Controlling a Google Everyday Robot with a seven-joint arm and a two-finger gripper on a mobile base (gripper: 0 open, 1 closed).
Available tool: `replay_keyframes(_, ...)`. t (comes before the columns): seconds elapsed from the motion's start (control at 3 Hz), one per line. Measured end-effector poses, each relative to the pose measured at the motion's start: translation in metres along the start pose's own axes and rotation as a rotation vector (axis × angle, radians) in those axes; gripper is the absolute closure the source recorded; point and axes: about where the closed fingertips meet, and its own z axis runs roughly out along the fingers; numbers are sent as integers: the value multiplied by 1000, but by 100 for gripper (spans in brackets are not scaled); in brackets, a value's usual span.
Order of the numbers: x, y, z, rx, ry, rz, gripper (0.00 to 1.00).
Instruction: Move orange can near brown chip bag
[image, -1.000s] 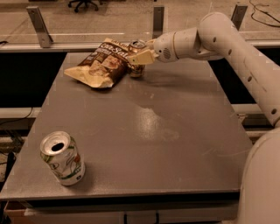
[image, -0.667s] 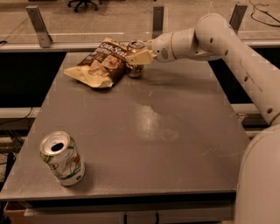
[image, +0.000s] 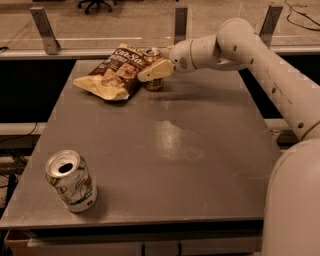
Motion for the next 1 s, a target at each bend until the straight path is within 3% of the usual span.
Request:
replay_keyframes(0.33, -2, 0, 1, -2, -6, -4, 0)
replay_keyframes(0.67, -6, -4, -25, 19, -24, -43, 0)
replay_keyframes(1.0, -8, -16, -90, 101, -18, -117, 0)
